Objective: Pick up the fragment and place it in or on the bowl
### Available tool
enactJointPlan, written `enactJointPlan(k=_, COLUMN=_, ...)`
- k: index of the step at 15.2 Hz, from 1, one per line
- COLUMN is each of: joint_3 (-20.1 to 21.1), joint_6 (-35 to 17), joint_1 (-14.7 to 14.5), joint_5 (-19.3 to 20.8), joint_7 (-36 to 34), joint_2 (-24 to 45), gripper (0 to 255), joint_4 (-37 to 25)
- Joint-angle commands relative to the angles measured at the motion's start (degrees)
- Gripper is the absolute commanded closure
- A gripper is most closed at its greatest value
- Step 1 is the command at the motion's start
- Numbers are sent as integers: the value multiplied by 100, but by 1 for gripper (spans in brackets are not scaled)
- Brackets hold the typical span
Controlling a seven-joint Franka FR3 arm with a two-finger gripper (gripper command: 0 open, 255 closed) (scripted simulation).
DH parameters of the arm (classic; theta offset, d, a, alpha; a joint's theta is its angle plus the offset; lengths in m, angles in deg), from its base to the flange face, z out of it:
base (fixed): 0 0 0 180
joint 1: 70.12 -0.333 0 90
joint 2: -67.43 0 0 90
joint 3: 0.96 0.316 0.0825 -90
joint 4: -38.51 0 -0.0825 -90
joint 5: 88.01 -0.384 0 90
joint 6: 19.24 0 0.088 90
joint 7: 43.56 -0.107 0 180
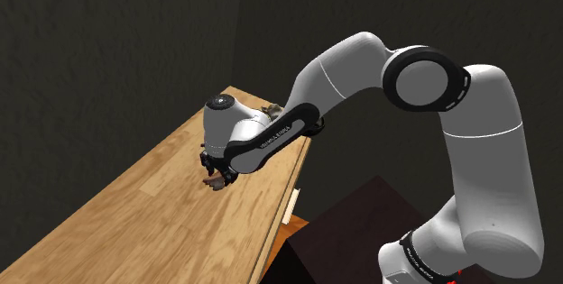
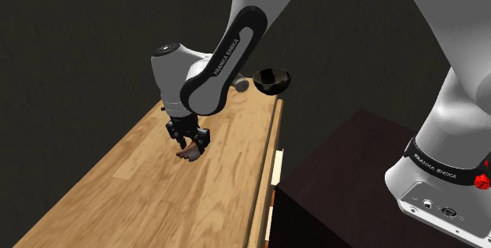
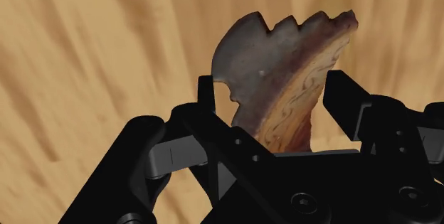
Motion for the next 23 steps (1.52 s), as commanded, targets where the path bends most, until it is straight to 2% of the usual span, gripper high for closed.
enactJointPlan(k=1, joint_3=-2, joint_6=-18, joint_1=-2, joint_5=2, joint_7=0, joint_2=18, gripper=255, joint_4=-10)
enactJointPlan(k=5, joint_3=-2, joint_6=-20, joint_1=-2, joint_5=4, joint_7=-2, joint_2=18, gripper=255, joint_4=-7)
enactJointPlan(k=17, joint_3=254, joint_6=390, joint_1=192, joint_5=-248, joint_7=173, joint_2=-610, gripper=255, joint_4=209)
enactJointPlan(k=18, joint_3=254, joint_6=390, joint_1=192, joint_5=-248, joint_7=173, joint_2=-610, gripper=0, joint_4=209)
enactJointPlan(k=21, joint_3=840, joint_6=958, joint_1=764, joint_5=-328, joint_7=2512, joint_2=291, gripper=0, joint_4=-945)
enactJointPlan(k=23, joint_3=844, joint_6=943, joint_1=766, joint_5=-296, joint_7=2566, joint_2=381, gripper=0, joint_4=-1001)
